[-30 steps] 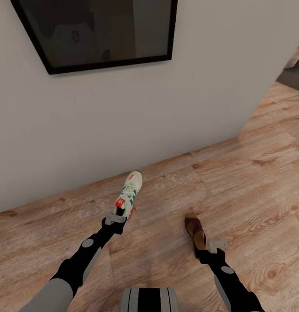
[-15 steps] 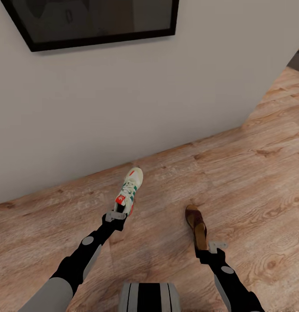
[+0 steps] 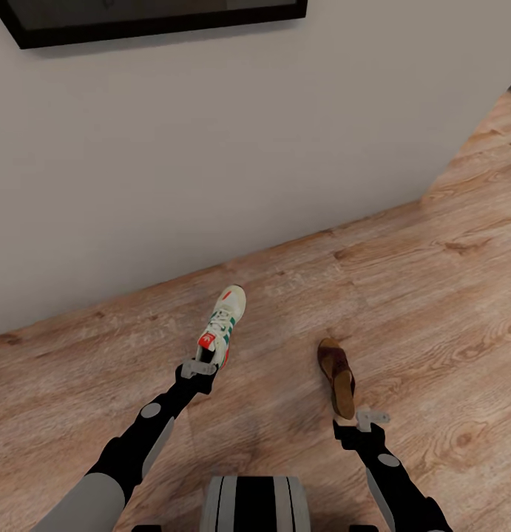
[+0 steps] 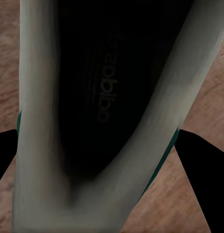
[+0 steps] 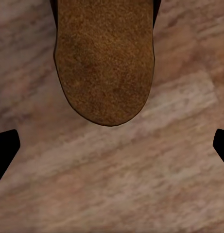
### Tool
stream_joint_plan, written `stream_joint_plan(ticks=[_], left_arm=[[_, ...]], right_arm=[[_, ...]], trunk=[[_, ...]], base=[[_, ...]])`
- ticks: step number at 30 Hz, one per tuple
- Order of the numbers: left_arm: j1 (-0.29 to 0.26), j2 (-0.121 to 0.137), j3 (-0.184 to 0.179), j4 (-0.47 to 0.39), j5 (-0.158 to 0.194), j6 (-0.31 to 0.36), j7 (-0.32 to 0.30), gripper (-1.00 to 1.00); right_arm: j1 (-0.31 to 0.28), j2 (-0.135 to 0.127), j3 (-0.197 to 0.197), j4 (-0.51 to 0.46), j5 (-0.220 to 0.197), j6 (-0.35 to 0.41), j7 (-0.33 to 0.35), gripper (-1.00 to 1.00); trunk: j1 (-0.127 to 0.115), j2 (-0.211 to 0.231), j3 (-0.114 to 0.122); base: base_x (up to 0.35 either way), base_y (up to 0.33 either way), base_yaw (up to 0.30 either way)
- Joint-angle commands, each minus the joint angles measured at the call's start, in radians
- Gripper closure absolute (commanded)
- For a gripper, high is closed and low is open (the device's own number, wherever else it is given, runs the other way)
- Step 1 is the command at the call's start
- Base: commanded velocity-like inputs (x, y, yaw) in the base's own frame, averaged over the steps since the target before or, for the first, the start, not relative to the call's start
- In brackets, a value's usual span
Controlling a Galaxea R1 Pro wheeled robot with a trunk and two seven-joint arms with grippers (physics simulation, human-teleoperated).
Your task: Pick up the two gym shoes and the two sandals from the corridor floor and place them onto the hallstand (shoe rack) in the corridor, making sure they are on the rack and not on the floor. Arrange them so the two gym shoes are next to each other and the two sandals are next to each other.
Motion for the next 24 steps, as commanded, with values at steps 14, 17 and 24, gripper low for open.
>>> stream_joint_plan(ticks=[14,17,24], left_arm=[[-0.001,0.002,-0.001,0.001,0.009,-0.003,-0.003,1.00],[-0.001,0.002,0.000,0.001,0.009,-0.003,-0.003,1.00],[-0.001,0.002,0.000,0.001,0.009,-0.003,-0.003,1.00]], right_arm=[[0.000,0.001,-0.003,-0.001,0.010,0.002,0.001,-1.00],[0.000,0.000,-0.003,-0.002,0.010,0.002,0.001,-1.00],[0.000,0.000,-0.003,-0.002,0.010,0.002,0.001,-1.00]], trunk=[[0.000,0.000,-0.002],[0.000,0.000,-0.002],[0.000,0.000,-0.002]], base=[[0.070,0.000,0.000],[0.082,0.000,0.000],[0.016,0.000,0.000]])
